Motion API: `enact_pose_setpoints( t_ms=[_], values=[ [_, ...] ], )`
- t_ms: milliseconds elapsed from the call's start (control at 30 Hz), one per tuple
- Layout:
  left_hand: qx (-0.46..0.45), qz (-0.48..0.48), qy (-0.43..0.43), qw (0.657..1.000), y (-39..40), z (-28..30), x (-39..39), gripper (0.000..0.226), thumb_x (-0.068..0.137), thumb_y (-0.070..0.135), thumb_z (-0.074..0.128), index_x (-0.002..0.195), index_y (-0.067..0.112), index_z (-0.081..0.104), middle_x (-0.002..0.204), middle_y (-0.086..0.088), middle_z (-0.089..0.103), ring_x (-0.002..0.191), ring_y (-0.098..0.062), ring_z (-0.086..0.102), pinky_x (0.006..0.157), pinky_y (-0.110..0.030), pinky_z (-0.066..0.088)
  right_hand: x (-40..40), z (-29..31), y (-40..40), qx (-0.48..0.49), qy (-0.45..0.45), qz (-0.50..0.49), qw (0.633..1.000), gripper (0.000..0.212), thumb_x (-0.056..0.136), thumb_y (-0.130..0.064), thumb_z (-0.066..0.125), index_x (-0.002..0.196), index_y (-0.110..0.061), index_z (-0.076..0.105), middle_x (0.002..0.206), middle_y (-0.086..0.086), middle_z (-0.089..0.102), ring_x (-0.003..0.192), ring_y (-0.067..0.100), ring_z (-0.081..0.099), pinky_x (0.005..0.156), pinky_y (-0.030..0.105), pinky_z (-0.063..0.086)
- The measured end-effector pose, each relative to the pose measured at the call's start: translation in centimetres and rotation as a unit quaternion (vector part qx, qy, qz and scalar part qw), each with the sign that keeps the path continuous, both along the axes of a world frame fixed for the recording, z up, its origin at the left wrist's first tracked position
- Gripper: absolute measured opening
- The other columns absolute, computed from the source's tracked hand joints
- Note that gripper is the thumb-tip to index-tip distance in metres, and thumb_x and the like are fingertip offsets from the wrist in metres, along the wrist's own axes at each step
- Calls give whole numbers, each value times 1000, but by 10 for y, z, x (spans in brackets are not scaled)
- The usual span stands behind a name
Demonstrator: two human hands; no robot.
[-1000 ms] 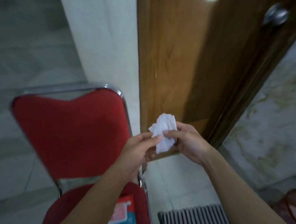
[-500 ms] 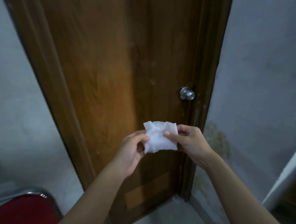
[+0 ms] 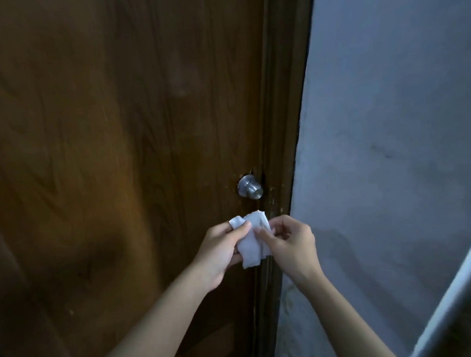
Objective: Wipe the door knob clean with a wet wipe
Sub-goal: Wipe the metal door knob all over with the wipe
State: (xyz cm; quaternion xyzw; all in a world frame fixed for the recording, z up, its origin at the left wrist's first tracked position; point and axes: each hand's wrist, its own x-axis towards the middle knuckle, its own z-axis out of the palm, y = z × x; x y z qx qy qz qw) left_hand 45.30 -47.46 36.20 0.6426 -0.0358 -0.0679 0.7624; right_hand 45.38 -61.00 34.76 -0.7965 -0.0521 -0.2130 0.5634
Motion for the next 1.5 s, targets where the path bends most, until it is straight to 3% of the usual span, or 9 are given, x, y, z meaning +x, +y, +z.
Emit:
enact_pose_setpoints(
  t_ms=[133, 267, 400, 567, 700, 967, 1133, 1333, 1500],
  values=[
    [20, 0, -6, 1000, -7, 9, 52, 23, 90, 18, 54, 110, 12, 62, 101, -11, 70, 88, -20, 70, 74, -32, 57, 44, 4, -13, -22, -9, 37, 999, 9, 79, -25, 70, 86, -26, 64, 79, -6, 67, 71, 8, 64, 59, 17, 53],
    [-26, -45, 12, 999, -9, 23, 104, 34, 95, 28, 42, 121, 12, 56, 114, -14, 67, 100, -26, 67, 82, -38, 55, 94, 11, -14, -46, 15, 59, 997, 47, 79, -36, 68, 123, -28, 54, 116, -7, 56, 102, 9, 56, 83, 27, 53],
    [-53, -142, 8, 988, -9, 36, 148, 44, 93, 41, 34, 119, 14, 56, 115, -11, 67, 105, -23, 65, 95, -39, 48, 137, 24, -11, -81, -16, 118, 990, 63, 84, -31, 63, 139, -25, 33, 121, -24, 40, 102, -15, 44, 78, 4, 42],
    [35, -167, -27, 985, -5, 38, 197, 43, 86, 52, 31, 107, 26, 58, 109, 1, 67, 107, -16, 64, 91, -31, 52, 189, 15, -18, -102, -49, 83, 990, 46, 93, -22, 49, 138, -22, 37, 127, -11, 53, 108, -5, 52, 89, 11, 47],
    [186, -76, -119, 972, -5, 26, 225, 23, 92, 28, 48, 107, 21, 64, 106, 1, 70, 97, -10, 67, 72, -17, 52, 218, 7, -28, -54, -70, -10, 996, 37, 94, -10, 43, 130, -18, 48, 115, -7, 56, 102, 8, 57, 85, 27, 53],
    [486, 64, -280, 825, -17, -17, 246, 61, 70, 42, 73, 123, 25, 50, 114, 8, 55, 104, -6, 51, 88, -28, 48, 254, -6, -39, -111, -59, -2, 992, 31, 83, 6, 48, 106, -6, 66, 96, 11, 70, 71, 2, 57, 57, 0, 41],
    [515, 89, -286, 803, -32, -24, 250, 56, 77, 40, 67, 127, 25, 46, 122, 7, 52, 103, -1, 40, 84, -19, 36, 253, -30, -32, -145, -70, 121, 979, 42, 91, 2, 38, 131, -8, 46, 132, 2, 52, 119, -5, 44, 97, 0, 29],
    [517, 138, -269, 801, -41, -28, 248, 50, 75, 34, 71, 121, 26, 53, 117, 7, 55, 99, 0, 40, 82, -18, 39, 243, -62, -46, -50, -67, 45, 995, 45, 79, -10, 35, 114, -5, 62, 104, 3, 67, 92, 0, 61, 75, -5, 38],
    [522, 150, -286, 790, -45, -29, 246, 45, 77, 26, 69, 120, 25, 55, 119, 5, 58, 107, -5, 45, 82, -16, 35, 246, -59, -32, -63, -108, 95, 988, 42, 88, -10, 36, 130, -7, 42, 130, -2, 48, 125, -1, 38, 103, 7, 30]
  ],
)
